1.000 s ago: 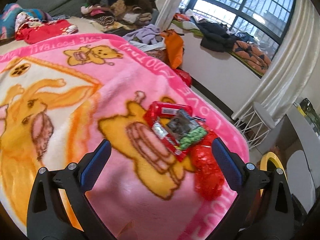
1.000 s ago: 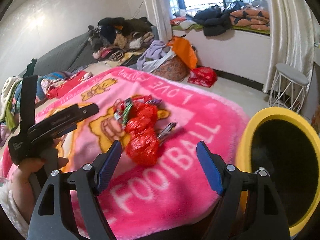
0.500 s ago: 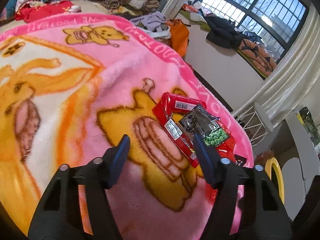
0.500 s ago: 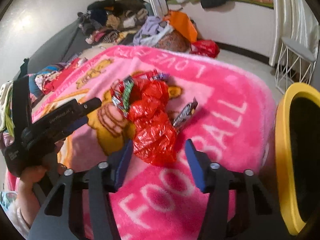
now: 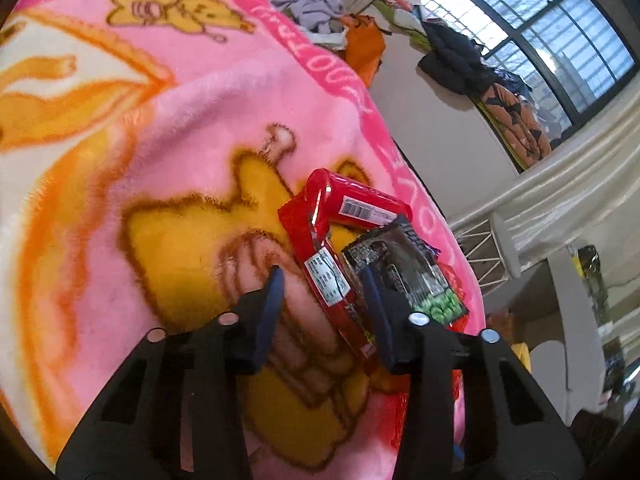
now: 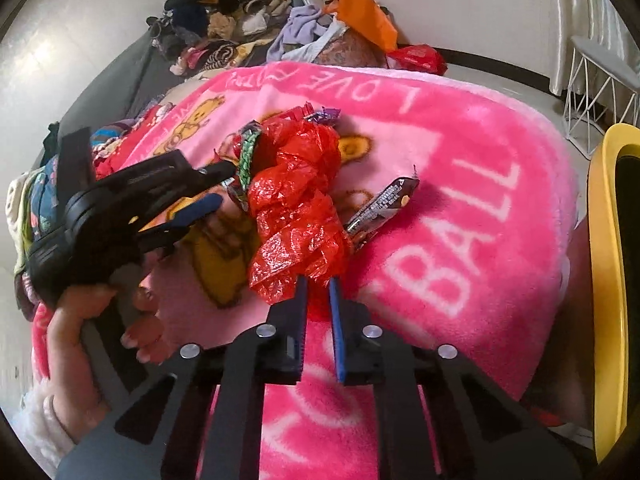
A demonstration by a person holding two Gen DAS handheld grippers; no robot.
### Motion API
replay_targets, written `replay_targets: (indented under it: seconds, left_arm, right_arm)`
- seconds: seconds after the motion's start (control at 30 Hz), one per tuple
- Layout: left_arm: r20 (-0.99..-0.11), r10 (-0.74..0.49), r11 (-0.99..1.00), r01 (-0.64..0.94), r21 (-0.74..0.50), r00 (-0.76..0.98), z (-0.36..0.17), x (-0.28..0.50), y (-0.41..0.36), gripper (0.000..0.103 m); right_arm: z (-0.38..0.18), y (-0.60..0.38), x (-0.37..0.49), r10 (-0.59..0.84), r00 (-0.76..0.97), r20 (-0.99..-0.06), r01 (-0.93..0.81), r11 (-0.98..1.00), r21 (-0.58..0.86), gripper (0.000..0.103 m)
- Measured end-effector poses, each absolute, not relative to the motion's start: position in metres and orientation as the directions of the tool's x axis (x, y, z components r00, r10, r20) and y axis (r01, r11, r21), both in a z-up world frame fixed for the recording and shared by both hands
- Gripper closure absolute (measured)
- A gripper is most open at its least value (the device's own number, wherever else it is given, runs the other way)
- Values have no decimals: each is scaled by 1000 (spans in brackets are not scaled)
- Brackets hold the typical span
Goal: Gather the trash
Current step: 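Grasp the red snack wrapper with the left tool while the right tool grasps the red candy bag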
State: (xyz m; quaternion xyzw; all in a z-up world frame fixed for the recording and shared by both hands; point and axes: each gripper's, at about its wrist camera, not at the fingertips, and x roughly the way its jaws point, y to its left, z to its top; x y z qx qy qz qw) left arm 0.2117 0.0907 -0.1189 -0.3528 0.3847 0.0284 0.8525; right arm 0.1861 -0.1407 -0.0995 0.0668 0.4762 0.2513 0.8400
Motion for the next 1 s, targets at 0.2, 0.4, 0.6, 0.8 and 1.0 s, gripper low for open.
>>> replay_targets:
  seconds: [0.2, 0.4, 0.6, 0.8, 1.0]
  left_arm:
    - [-677, -240, 743, -317, -589, 696, -122, 213, 91, 90]
    - [-668, -211, 768, -301, -565, 714, -116, 191, 92, 91]
    - [-664, -173, 802, -287, -524, 727, -105, 163, 95, 91]
    - [-663, -139, 829, -280, -485, 736, -91, 145, 99, 92]
    - [-643, -122, 847, -259, -464, 756, -74, 135, 99, 91]
  right_arm:
    - [-89, -144, 175, 521, 447, -727, -398, 844, 360, 95]
    - [-81, -146, 162, 552, 450, -701, -441, 821, 363, 95]
    - [-76, -144, 148, 565, 451, -691, -489, 804, 338, 96]
    - [-62, -135, 127, 585, 480, -653, -572, 774, 272, 97]
    - [-49, -125, 104, 623, 496, -605, -661, 723, 202, 97]
